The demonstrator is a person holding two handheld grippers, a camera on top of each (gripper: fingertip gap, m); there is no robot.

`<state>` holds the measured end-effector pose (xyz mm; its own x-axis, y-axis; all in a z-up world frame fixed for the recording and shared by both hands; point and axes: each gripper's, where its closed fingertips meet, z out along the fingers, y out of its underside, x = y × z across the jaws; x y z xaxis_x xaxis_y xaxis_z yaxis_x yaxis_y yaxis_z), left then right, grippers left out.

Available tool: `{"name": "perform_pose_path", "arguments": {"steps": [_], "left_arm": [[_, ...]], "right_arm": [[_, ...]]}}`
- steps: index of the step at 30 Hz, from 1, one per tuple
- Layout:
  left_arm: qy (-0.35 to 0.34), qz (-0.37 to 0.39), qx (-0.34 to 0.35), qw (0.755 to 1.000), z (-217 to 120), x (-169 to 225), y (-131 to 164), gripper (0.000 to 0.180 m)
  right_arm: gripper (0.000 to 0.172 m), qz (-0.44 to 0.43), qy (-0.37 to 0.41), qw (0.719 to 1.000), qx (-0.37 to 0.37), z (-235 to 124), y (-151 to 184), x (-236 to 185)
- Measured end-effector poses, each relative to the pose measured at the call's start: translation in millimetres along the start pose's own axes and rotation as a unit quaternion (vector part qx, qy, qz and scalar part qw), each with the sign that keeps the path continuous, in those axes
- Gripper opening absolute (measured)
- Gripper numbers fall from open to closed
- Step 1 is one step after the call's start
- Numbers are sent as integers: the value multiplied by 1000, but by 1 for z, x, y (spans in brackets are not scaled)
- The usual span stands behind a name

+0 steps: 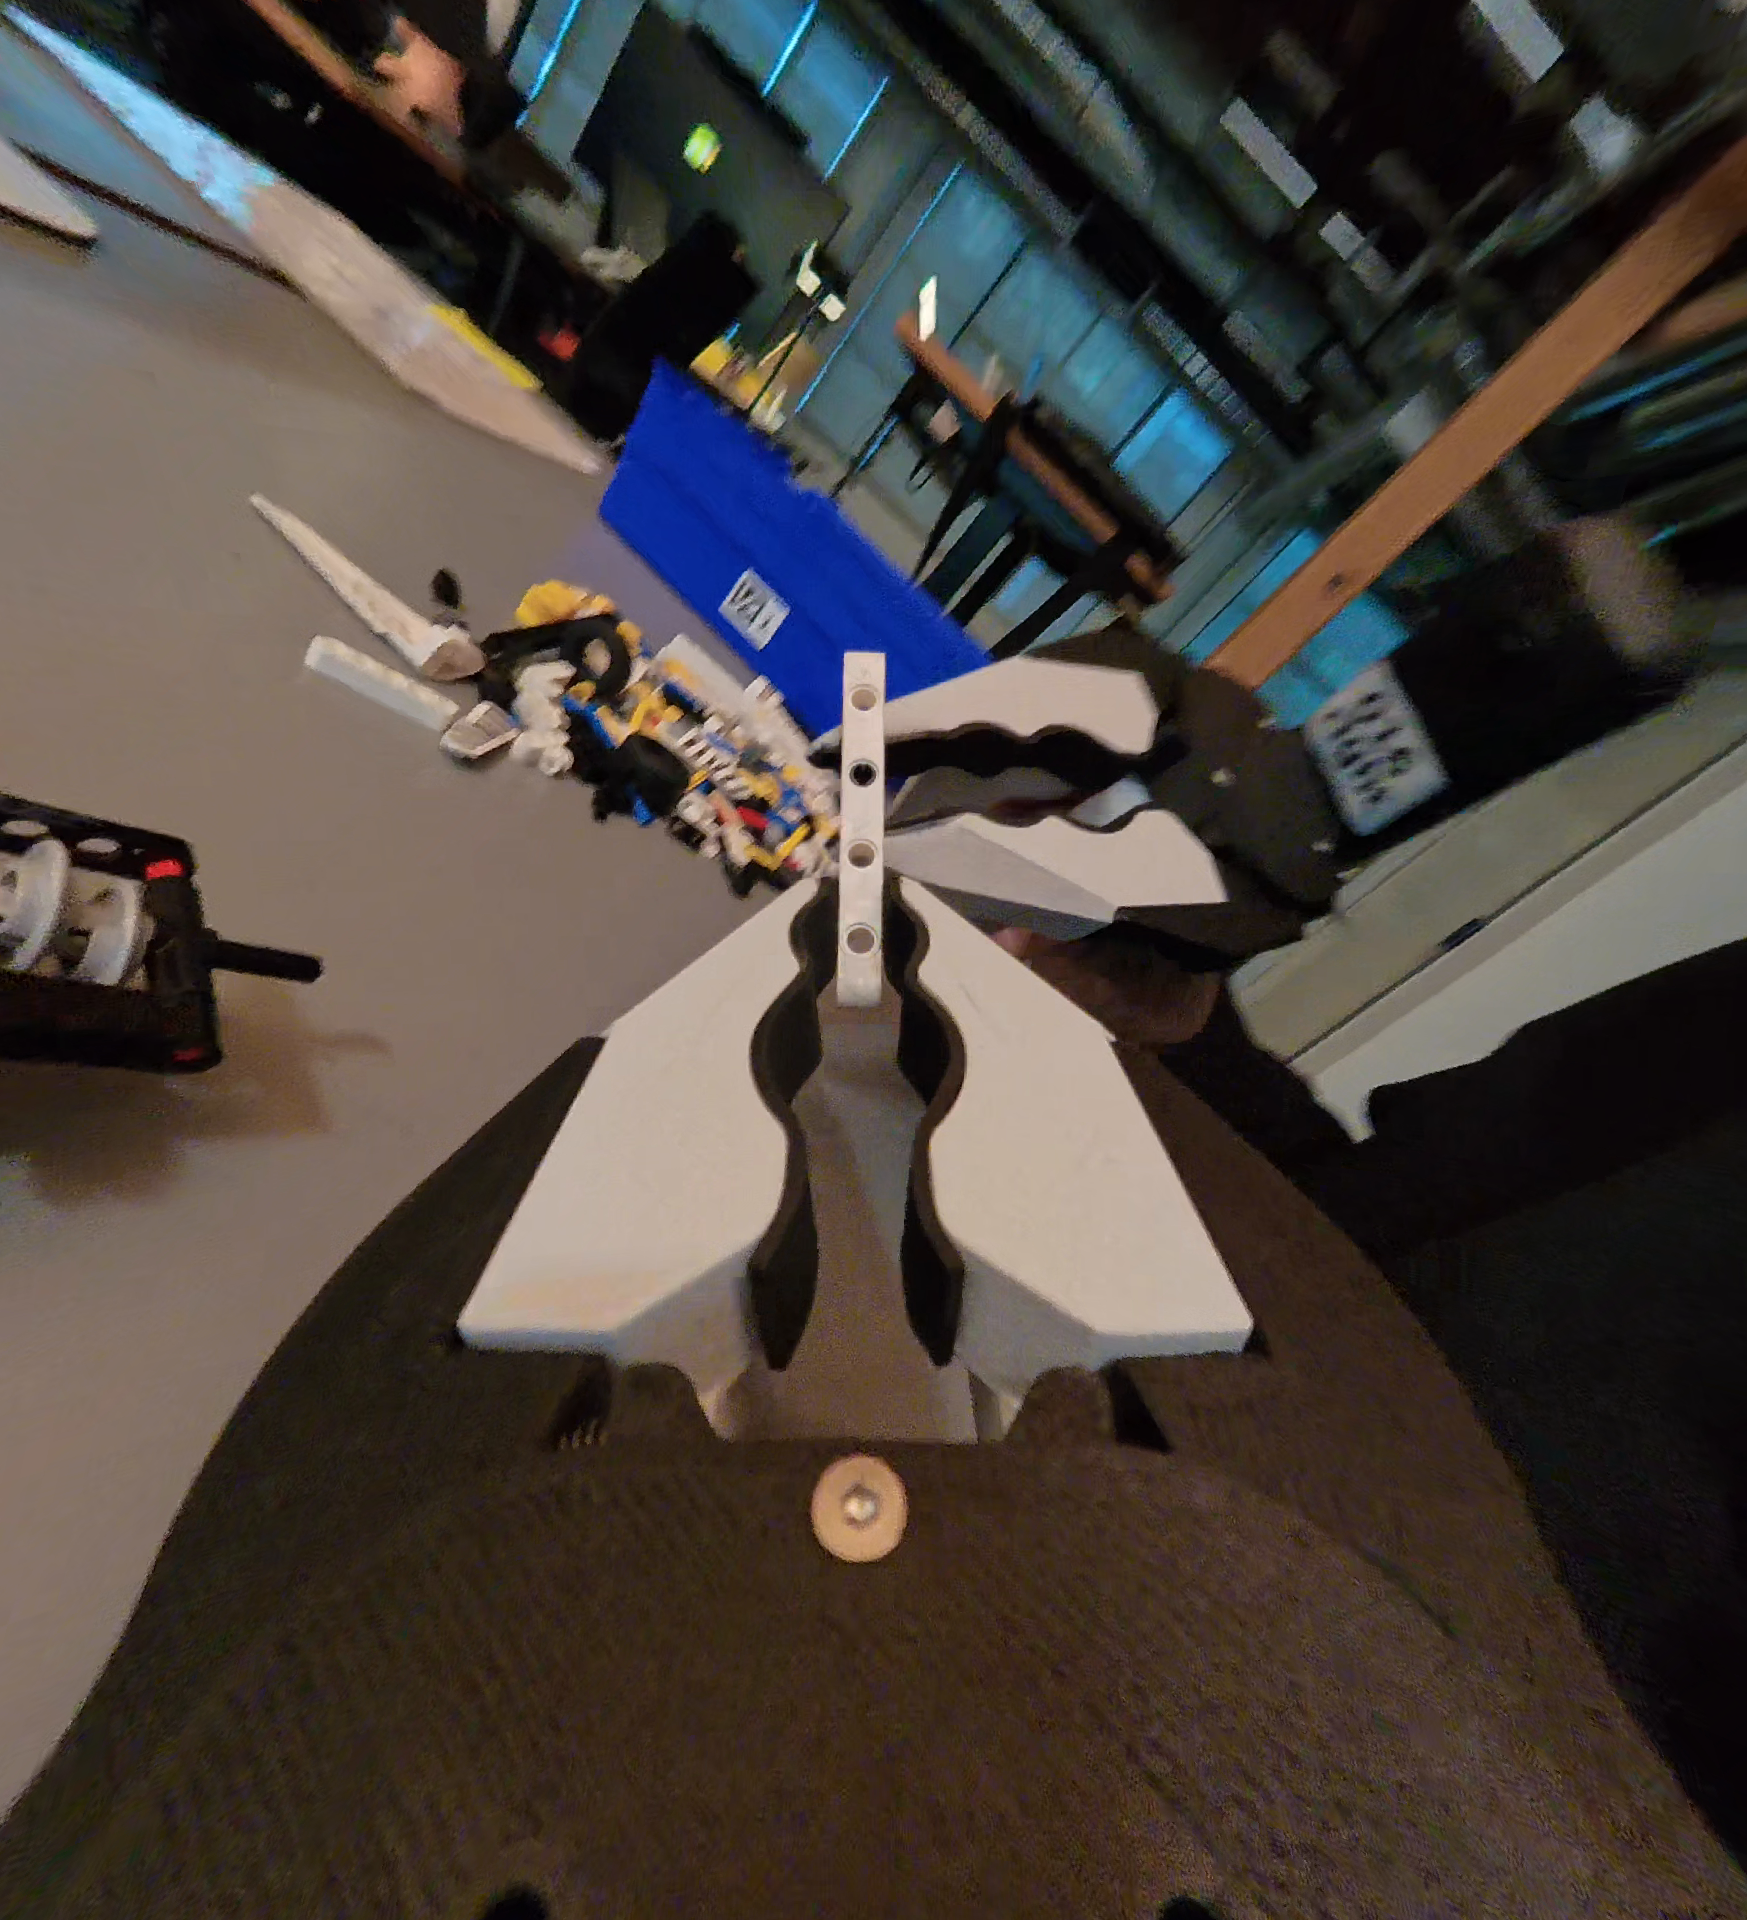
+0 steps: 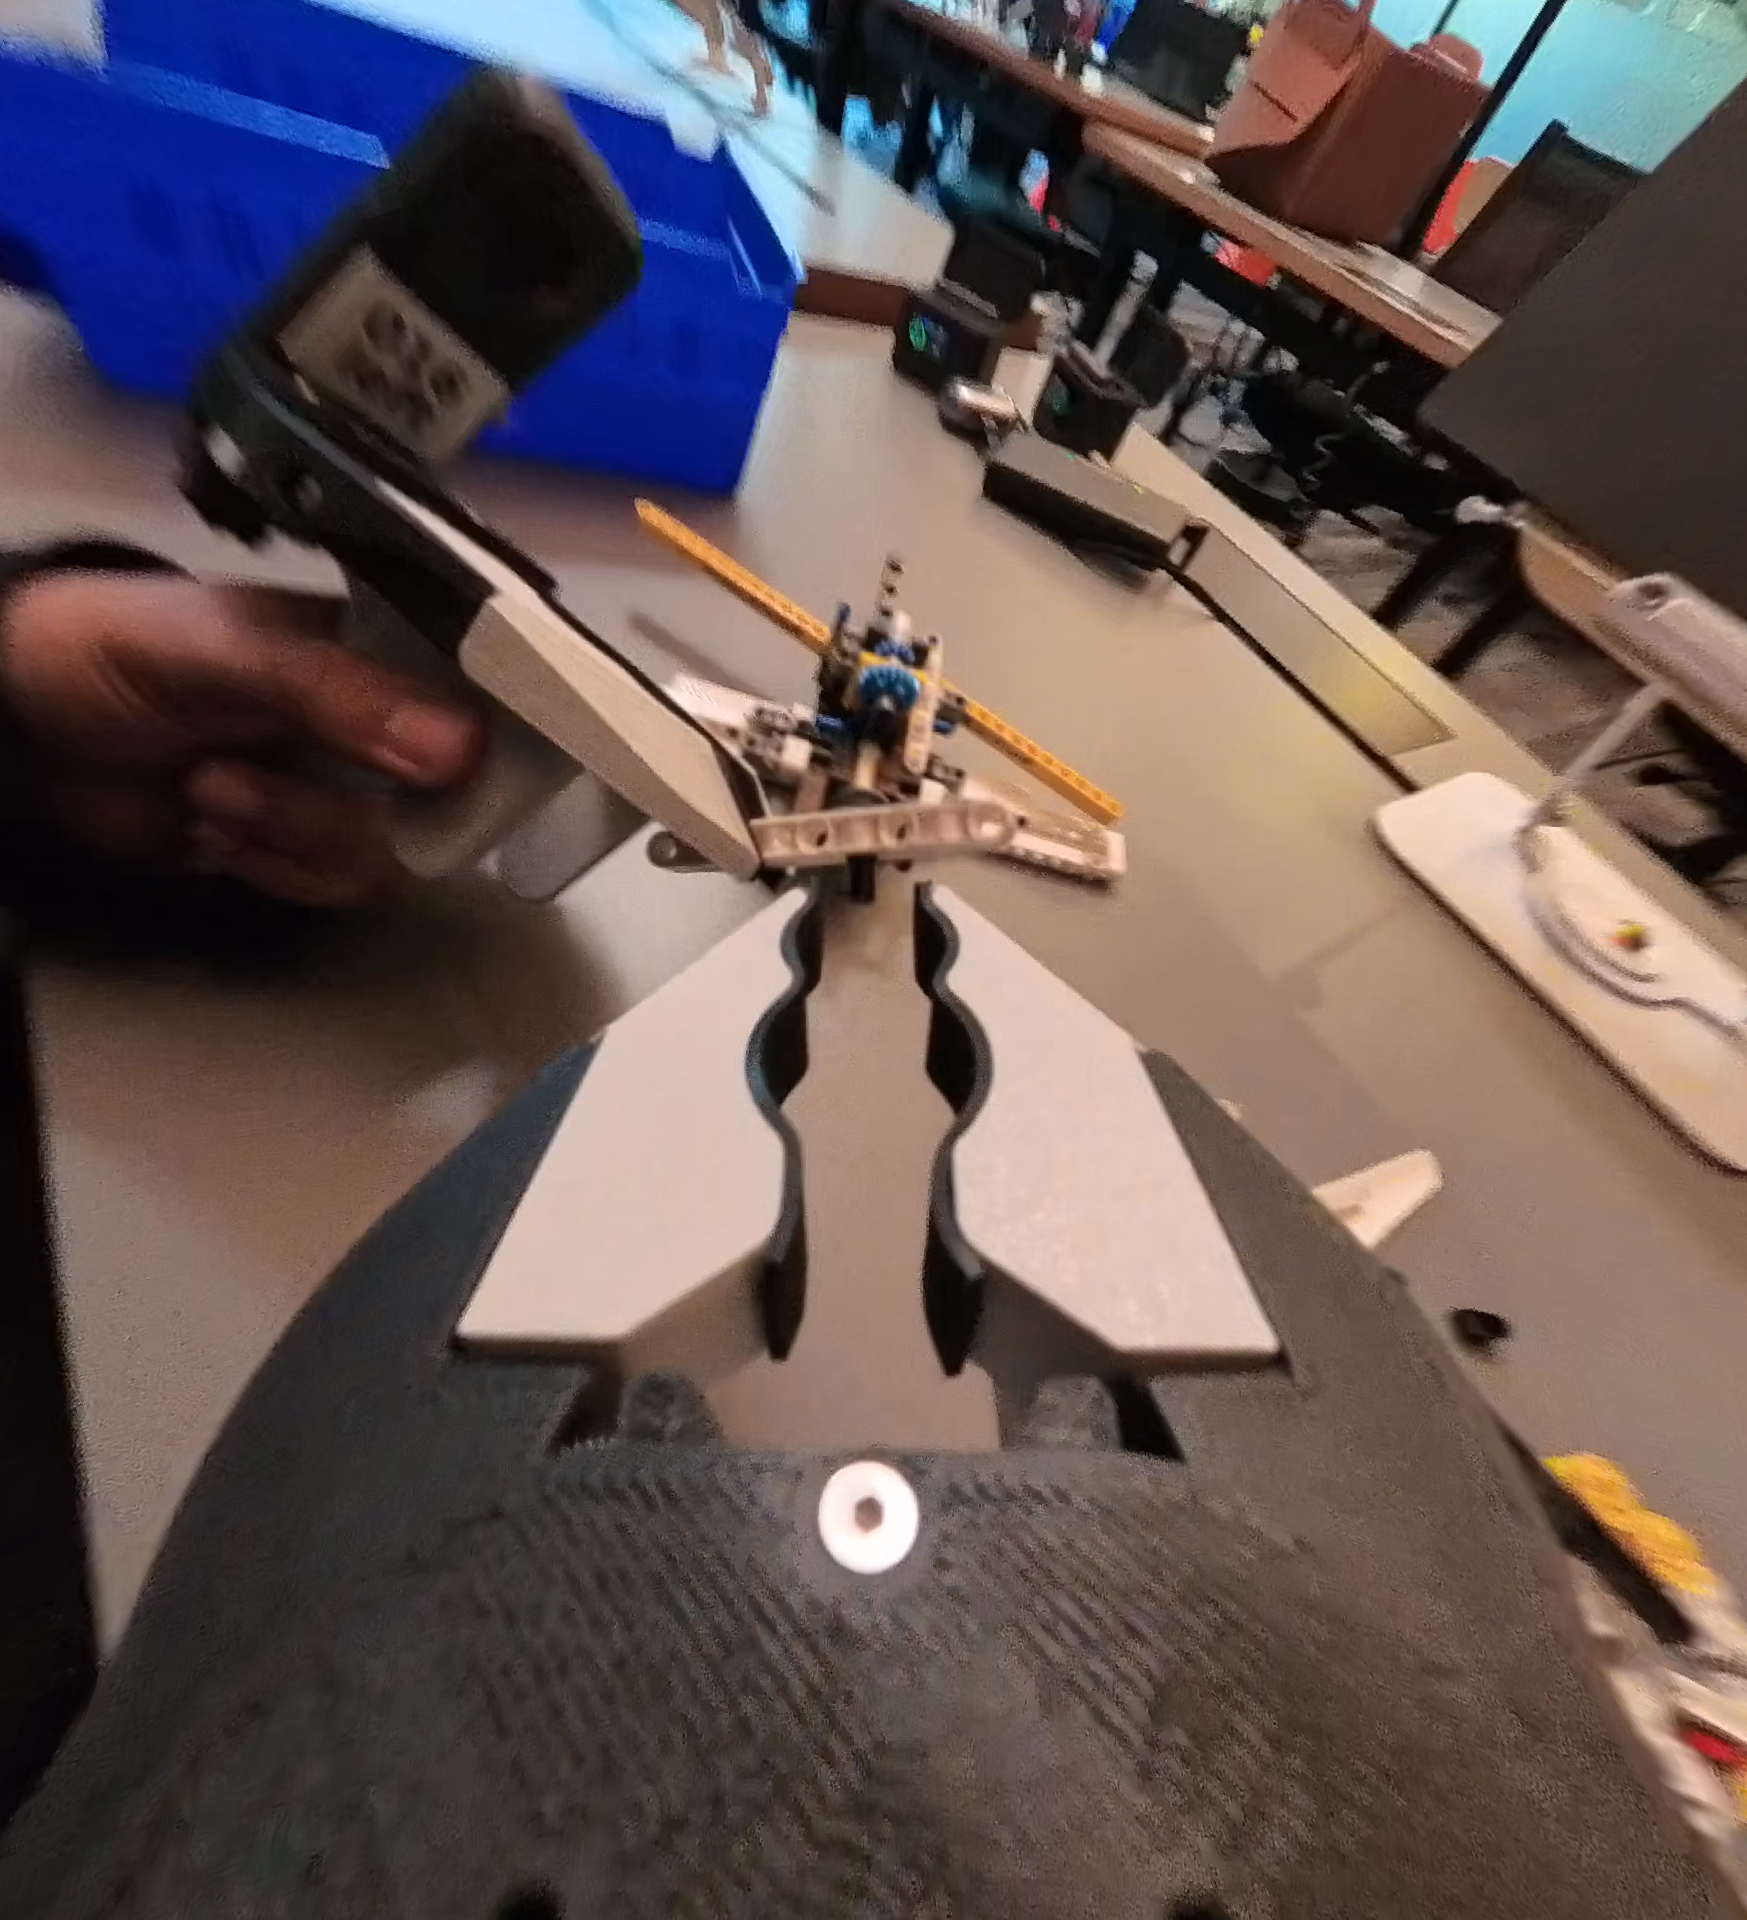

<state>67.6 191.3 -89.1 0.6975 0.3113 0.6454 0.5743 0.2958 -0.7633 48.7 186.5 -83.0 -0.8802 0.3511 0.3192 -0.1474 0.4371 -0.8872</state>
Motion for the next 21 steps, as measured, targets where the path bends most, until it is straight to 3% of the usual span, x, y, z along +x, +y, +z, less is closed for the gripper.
{"name": "perform_pose_path", "arguments": {"steps": [4, 7, 12, 15, 18, 21], "left_arm": [[-67, 64, -52, 994, 1, -11, 11, 5], [-84, 89, -54, 991, 0, -13, 10, 14], [-25, 43, -42, 998, 0, -2, 10, 6], [-8, 5, -38, 999, 1, -2, 11, 17], [-2, 0, -43, 999, 1, -1, 12, 4], [-4, 7, -24, 1000, 3, 3, 7, 5]], "right_arm": [[3, -99, 46, 992, -66, 10, 15, -2], [3, -91, 34, 993, -68, 13, 15, -9], [3, -48, 5, 998, -45, 8, 11, -12], [2, -56, -14, 997, -51, 7, 15, -17], [2, -53, -19, 997, -54, 4, 18, -20], [3, -46, -12, 998, -45, 1, 16, -19]]}}
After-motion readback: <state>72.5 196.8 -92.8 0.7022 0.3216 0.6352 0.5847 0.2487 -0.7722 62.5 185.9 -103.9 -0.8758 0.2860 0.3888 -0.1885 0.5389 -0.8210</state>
